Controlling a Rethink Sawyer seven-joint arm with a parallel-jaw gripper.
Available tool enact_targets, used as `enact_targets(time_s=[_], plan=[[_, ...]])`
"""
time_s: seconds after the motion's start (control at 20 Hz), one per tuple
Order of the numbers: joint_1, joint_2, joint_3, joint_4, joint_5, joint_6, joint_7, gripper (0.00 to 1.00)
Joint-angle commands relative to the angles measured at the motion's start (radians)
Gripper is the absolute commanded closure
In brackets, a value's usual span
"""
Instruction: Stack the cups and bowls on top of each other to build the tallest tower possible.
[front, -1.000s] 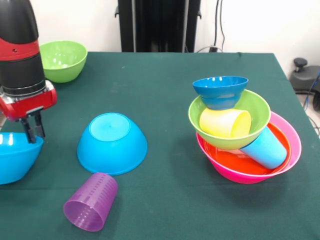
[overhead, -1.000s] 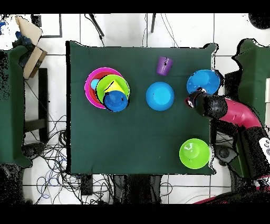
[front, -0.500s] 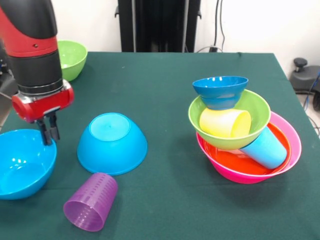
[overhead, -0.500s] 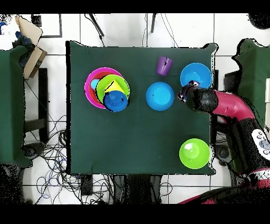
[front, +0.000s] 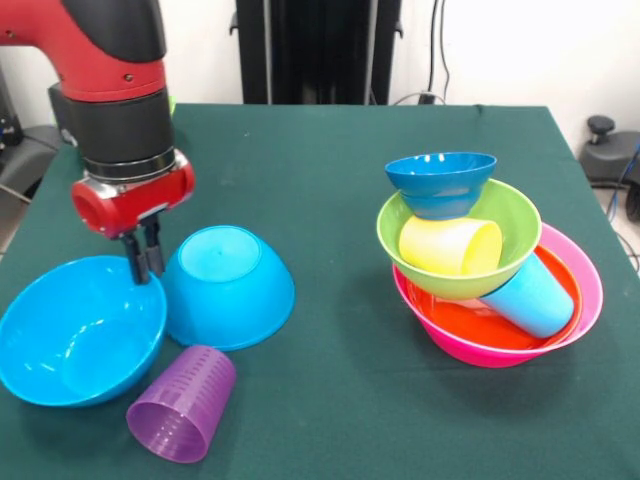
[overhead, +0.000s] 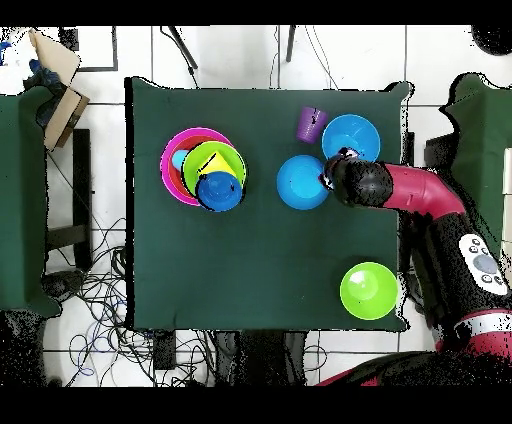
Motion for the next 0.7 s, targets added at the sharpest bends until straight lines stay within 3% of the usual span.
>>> enact_targets(time_s=[0.05, 0.5, 0.7], plan=[[0.067, -0.014, -0.052, 0.039, 0.020, 0.151, 0.103, 1.00], [0.049, -0.012, -0.043, -0.009, 0.028, 0.191, 0.051, 1.00], [0.048, -0.063, -0.040, -0.010, 0.046, 0.221, 0.065, 1.00]])
